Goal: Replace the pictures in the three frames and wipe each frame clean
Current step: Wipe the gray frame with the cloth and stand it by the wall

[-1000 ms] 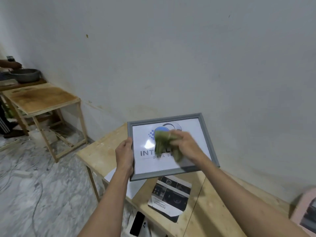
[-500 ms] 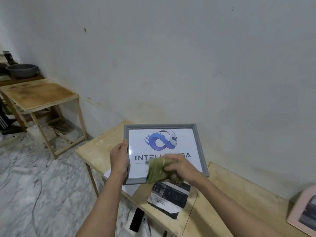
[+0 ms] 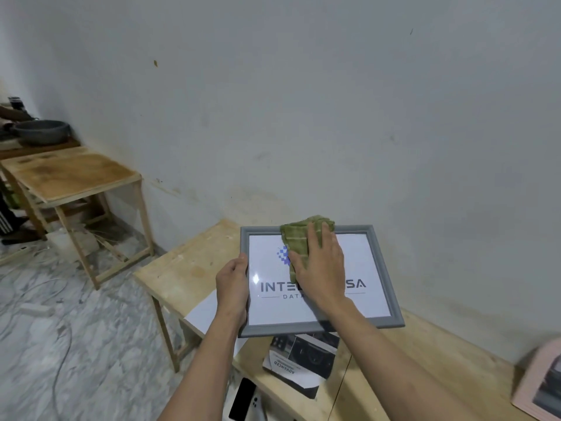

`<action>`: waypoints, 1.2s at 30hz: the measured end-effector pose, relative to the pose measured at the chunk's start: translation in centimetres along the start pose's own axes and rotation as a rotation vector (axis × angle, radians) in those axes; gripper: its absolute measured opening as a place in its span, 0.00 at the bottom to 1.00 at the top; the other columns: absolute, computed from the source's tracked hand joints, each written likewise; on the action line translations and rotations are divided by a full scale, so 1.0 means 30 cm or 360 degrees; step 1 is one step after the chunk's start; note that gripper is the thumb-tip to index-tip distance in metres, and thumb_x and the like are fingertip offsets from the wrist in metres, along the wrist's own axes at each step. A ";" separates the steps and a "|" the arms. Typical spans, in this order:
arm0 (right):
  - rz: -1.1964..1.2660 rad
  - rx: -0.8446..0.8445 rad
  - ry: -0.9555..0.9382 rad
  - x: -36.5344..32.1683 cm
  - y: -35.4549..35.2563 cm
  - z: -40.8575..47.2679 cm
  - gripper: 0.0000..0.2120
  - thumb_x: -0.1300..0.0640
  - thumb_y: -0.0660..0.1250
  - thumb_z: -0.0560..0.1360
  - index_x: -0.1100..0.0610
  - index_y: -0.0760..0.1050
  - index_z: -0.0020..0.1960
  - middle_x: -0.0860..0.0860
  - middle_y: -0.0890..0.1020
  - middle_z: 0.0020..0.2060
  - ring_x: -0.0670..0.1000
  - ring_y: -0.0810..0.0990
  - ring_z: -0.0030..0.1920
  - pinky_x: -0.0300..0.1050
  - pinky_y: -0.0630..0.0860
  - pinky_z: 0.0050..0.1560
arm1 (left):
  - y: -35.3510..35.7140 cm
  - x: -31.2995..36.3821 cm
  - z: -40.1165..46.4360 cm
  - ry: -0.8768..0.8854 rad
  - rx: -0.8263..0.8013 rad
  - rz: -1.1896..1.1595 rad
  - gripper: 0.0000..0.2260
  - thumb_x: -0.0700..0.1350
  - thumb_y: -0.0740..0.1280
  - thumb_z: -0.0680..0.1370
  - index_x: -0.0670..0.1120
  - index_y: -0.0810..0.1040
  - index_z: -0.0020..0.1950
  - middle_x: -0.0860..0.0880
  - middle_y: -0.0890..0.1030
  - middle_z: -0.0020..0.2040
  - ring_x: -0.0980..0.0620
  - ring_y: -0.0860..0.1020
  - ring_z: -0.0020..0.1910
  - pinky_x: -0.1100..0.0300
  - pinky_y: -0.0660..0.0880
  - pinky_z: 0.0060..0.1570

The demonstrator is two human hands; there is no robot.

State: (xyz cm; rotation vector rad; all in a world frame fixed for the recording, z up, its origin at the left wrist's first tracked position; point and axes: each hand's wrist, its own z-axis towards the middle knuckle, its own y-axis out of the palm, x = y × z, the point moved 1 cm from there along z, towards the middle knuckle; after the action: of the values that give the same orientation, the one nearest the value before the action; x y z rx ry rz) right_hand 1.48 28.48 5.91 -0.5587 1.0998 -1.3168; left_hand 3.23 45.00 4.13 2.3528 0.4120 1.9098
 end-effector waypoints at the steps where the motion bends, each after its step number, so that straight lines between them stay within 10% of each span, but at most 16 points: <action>1: 0.0071 0.0021 -0.0084 -0.034 0.003 0.001 0.27 0.45 0.57 0.79 0.51 0.58 0.76 0.55 0.56 0.76 0.59 0.58 0.74 0.56 0.59 0.74 | 0.008 0.003 -0.001 0.0031 -0.0007 0.0014 0.15 0.48 0.62 0.84 0.43 0.80 0.42 0.45 0.83 0.39 0.46 0.79 0.39 0.52 0.76 0.44; 10: -0.0073 0.0177 -0.0666 -0.089 0.023 0.060 0.21 0.59 0.66 0.75 0.59 0.73 0.68 0.54 0.70 0.72 0.59 0.67 0.72 0.56 0.68 0.69 | 0.028 0.020 0.004 0.0186 -0.0067 0.0010 0.15 0.49 0.62 0.84 0.42 0.79 0.43 0.40 0.82 0.38 0.45 0.80 0.38 0.51 0.76 0.41; 14: 0.0010 0.0286 -0.0447 0.161 -0.069 0.104 0.25 0.66 0.63 0.75 0.56 0.69 0.71 0.50 0.67 0.74 0.54 0.63 0.74 0.47 0.63 0.73 | -0.016 0.055 0.026 0.0200 0.0041 -0.0065 0.15 0.48 0.63 0.84 0.43 0.76 0.40 0.47 0.81 0.33 0.53 0.79 0.28 0.63 0.75 0.27; 25: -0.0108 -0.0137 -0.0306 0.405 -0.008 -0.213 0.25 0.72 0.74 0.61 0.60 0.81 0.57 0.55 0.81 0.60 0.58 0.80 0.53 0.55 0.80 0.53 | -0.026 0.033 0.107 0.0184 0.0166 -0.0063 0.14 0.48 0.63 0.83 0.42 0.77 0.42 0.46 0.82 0.37 0.50 0.78 0.32 0.62 0.75 0.30; 31: 0.0266 -0.0126 -0.0424 0.127 0.066 -0.302 0.22 0.70 0.71 0.63 0.57 0.81 0.55 0.50 0.81 0.58 0.50 0.74 0.52 0.46 0.79 0.52 | 0.049 -0.023 0.087 0.0113 0.0159 -0.0015 0.13 0.45 0.63 0.83 0.40 0.78 0.43 0.47 0.81 0.37 0.54 0.78 0.31 0.66 0.74 0.28; 36: 0.0773 -0.0663 -0.0617 -0.059 -0.004 -0.276 0.19 0.69 0.62 0.71 0.57 0.80 0.58 0.47 0.80 0.60 0.40 0.74 0.56 0.36 0.71 0.59 | 0.048 -0.048 0.093 -0.0025 0.0041 0.0113 0.14 0.47 0.62 0.83 0.42 0.77 0.40 0.44 0.81 0.40 0.45 0.78 0.41 0.53 0.72 0.43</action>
State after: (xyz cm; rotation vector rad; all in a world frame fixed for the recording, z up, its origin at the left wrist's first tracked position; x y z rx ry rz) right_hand -5.60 32.17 3.07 -0.7579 1.0954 -0.5293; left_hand 5.88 43.55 2.50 2.4284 0.3582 1.9260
